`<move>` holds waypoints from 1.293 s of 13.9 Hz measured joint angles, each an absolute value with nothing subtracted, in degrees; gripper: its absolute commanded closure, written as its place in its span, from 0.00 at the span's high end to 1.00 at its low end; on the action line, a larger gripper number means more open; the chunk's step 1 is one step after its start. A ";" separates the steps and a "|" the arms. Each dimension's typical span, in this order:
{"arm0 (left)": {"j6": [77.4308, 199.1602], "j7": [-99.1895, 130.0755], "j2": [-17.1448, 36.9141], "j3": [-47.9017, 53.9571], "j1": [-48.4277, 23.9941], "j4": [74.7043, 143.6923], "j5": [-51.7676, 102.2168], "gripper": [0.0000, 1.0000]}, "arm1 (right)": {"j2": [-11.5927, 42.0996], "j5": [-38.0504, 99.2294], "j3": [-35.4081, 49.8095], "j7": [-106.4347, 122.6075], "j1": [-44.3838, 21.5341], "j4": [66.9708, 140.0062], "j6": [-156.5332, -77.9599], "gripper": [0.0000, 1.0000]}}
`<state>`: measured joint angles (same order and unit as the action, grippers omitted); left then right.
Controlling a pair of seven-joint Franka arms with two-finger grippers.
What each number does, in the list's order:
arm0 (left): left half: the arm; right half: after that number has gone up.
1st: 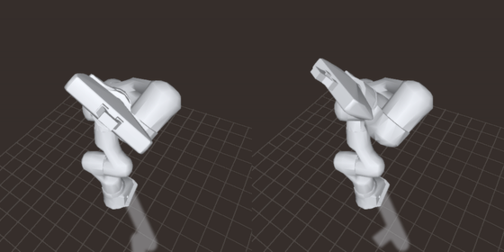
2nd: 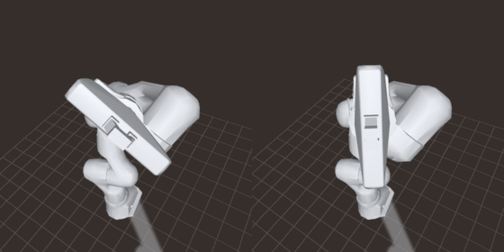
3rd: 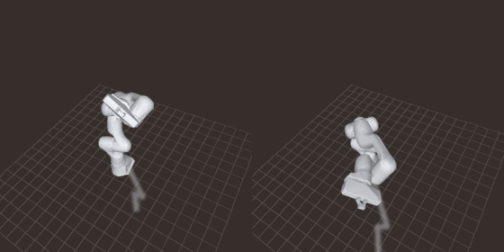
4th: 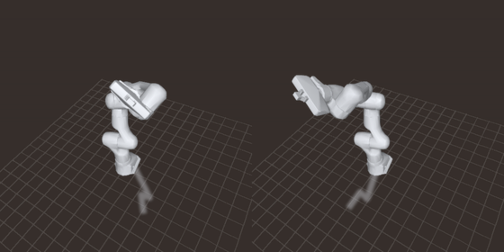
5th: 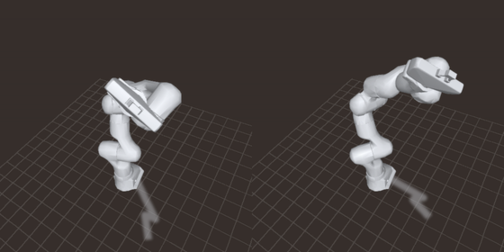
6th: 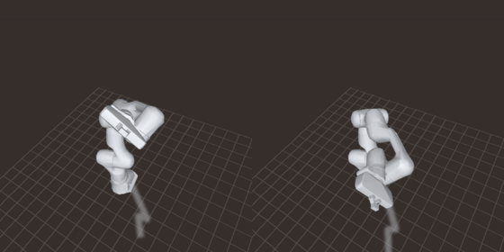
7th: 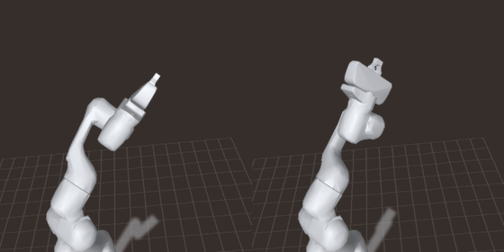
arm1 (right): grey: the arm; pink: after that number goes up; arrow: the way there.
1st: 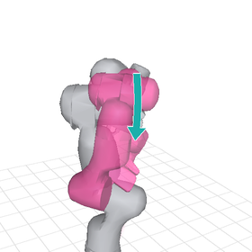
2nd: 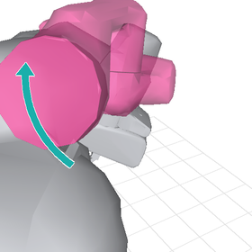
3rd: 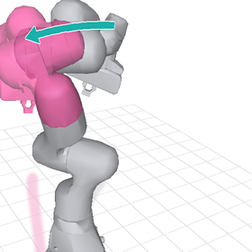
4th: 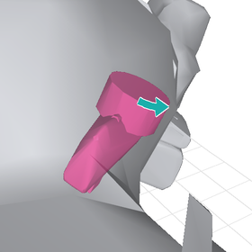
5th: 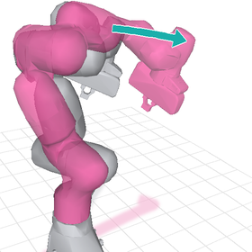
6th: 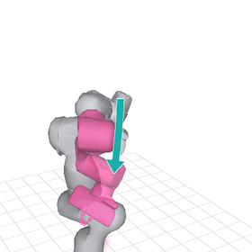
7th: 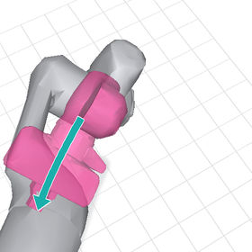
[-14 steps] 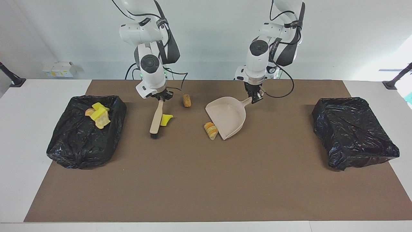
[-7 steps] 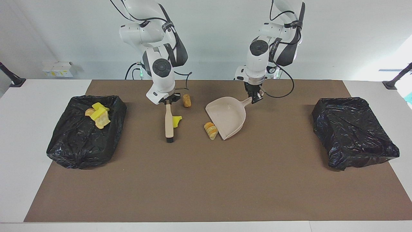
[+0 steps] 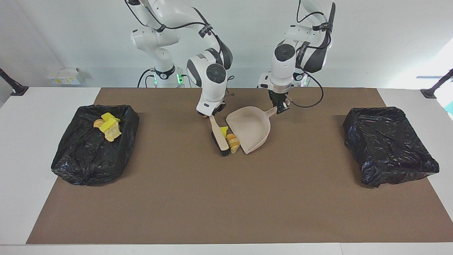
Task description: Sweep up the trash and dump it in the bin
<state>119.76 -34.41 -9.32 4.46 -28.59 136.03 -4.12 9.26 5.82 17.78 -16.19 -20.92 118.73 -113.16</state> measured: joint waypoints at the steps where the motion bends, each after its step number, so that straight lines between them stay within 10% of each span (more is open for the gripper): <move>1: 119.76 -34.41 -9.30 4.46 -28.59 136.03 -4.12 0.00 | 9.10 8.73 17.80 -16.22 -21.90 118.68 -113.39 0.00; 18: 119.81 -34.38 -9.28 4.46 -28.59 135.98 -4.12 0.00 | -5.97 16.97 17.43 -29.53 -17.90 121.42 -94.45 0.00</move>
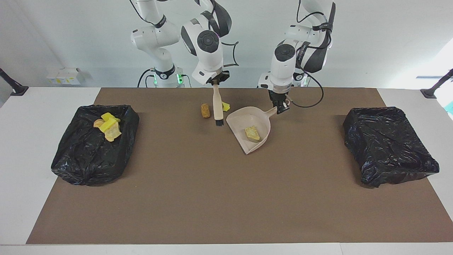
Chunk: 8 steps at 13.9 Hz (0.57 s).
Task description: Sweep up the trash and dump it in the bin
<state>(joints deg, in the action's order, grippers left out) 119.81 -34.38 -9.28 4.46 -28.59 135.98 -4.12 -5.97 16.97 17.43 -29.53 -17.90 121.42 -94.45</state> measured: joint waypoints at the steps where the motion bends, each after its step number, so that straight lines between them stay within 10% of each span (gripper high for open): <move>1: 119.81 -34.38 -9.28 4.46 -28.59 135.98 -4.12 0.00 | -6.86 16.98 17.40 -31.54 -17.83 123.32 -94.45 0.00; 8: 119.84 -34.38 -9.28 4.46 -28.59 135.98 -4.12 0.00 | -11.48 17.11 16.95 -37.59 -11.03 131.97 -94.58 0.00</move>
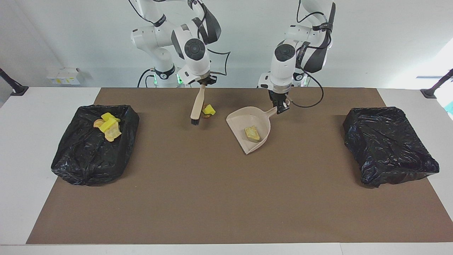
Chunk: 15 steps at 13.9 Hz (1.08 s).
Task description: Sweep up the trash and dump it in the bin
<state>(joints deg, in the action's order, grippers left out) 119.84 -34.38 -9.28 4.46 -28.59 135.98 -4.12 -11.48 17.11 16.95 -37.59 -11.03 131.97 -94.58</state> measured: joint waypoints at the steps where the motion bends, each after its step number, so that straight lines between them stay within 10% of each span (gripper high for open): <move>1: 119.85 -34.37 -9.28 4.46 -28.59 135.98 -4.12 0.00 | -11.79 17.11 16.92 -37.17 -10.49 132.65 -94.63 0.00; 15: 119.85 -34.35 -9.26 4.45 -28.30 135.97 -4.12 0.00 | -17.22 28.05 17.71 -54.36 -18.38 140.39 -102.47 0.00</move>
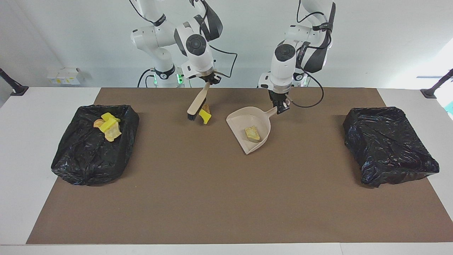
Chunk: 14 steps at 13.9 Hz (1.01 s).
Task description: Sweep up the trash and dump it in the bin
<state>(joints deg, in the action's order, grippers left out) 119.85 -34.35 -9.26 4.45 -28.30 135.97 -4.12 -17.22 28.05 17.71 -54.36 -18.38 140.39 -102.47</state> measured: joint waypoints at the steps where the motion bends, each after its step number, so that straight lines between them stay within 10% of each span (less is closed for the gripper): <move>1: 119.85 -34.35 -9.26 4.45 -28.29 135.97 -4.12 0.00 | -17.61 28.74 17.77 -55.14 -20.36 142.87 -106.23 0.00; 14: 119.85 -34.27 -9.24 4.44 -28.22 135.96 -4.12 0.00 | -8.63 25.64 17.33 -53.12 -18.73 140.32 -120.75 0.00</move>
<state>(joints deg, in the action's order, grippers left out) 119.85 -34.27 -9.24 4.44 -28.22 135.96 -4.12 -8.63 25.64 17.33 -53.12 -18.73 140.32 -120.75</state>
